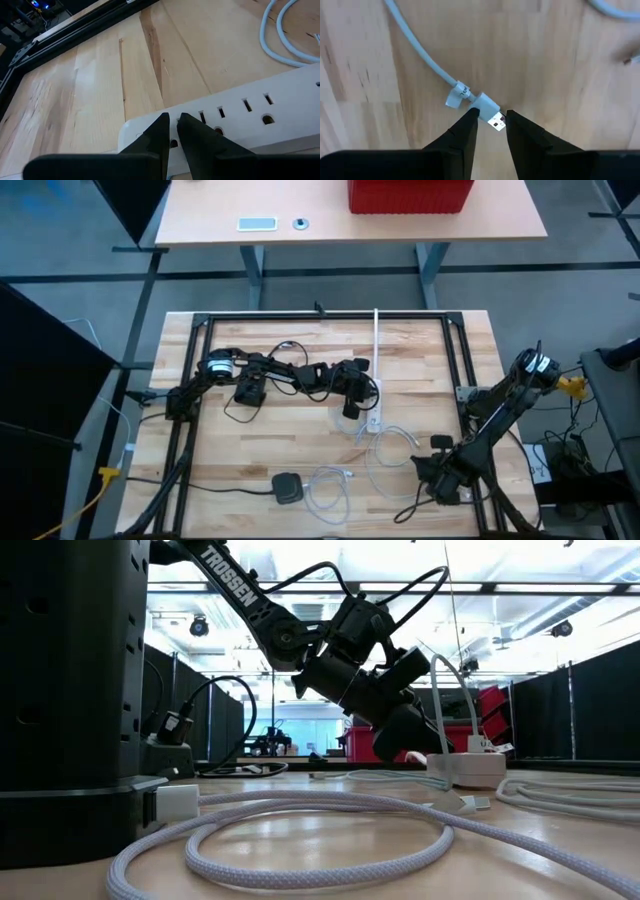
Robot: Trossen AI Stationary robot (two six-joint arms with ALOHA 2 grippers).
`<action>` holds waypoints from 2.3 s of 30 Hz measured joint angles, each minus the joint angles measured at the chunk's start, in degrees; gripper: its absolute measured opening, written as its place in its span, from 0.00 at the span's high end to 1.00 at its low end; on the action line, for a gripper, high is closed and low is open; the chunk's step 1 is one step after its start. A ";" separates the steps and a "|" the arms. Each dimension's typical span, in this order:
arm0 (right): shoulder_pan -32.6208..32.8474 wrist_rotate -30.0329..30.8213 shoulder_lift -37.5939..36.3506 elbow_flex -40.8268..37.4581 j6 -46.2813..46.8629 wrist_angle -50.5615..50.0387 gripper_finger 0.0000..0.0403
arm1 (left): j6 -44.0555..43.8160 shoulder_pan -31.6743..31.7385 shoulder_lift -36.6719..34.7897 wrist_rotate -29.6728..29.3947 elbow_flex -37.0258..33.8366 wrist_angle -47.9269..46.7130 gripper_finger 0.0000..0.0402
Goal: Insert USB
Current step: Insert the white charger cable into the white outlet extension
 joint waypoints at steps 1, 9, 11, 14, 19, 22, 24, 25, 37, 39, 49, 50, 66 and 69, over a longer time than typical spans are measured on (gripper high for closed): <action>0.00 0.37 -0.30 0.02 -1.55 0.01 0.78 | -0.08 0.00 0.00 0.00 0.00 0.00 0.90; -0.30 2.91 -0.69 -0.13 -11.77 0.47 0.67 | -0.14 0.00 0.00 -0.02 0.00 -0.02 0.90; -0.28 2.91 -0.66 -0.13 -12.97 0.50 0.65 | -0.14 0.00 0.00 -0.02 0.00 -0.01 0.90; -0.37 2.87 -0.76 -0.11 -13.82 0.49 0.62 | -0.17 0.00 0.00 -0.02 0.00 0.00 0.90; -0.74 2.14 -1.22 1.90 -14.77 -0.13 0.60 | -0.54 0.00 0.00 -0.02 0.00 0.00 0.90; -1.34 0.45 -1.29 4.03 -16.73 -0.35 0.61 | -0.74 0.00 0.00 -0.04 0.00 0.00 0.90; -2.19 0.09 -1.32 5.37 -18.17 -0.11 0.61 | -1.06 0.00 0.00 -0.04 0.00 0.00 0.90; -2.67 0.12 -1.34 5.79 -19.62 -0.02 0.62 | -1.25 0.00 0.00 -0.04 0.00 0.03 0.90; -8.13 -2.13 2.26 5.09 -36.99 1.36 0.67 | -3.11 0.02 0.01 -0.10 0.00 0.11 0.90; -8.28 -4.64 2.92 5.07 -39.04 2.58 0.68 | -3.11 0.02 0.02 -0.11 0.00 0.11 0.90; -8.33 -8.94 4.82 5.05 -40.75 3.21 0.76 | -3.31 0.02 0.02 -0.16 0.00 0.09 0.90; -8.37 -8.94 4.93 5.05 -41.49 3.23 0.77 | -3.31 0.03 0.02 -0.15 0.00 0.09 0.90; -9.42 -12.59 7.34 4.11 -46.32 5.00 0.99 | -3.56 0.02 0.02 -0.15 0.00 0.11 0.90; -9.81 -12.71 7.39 4.27 -44.47 4.39 1.00 | -3.59 0.00 0.02 -0.15 0.00 0.11 0.90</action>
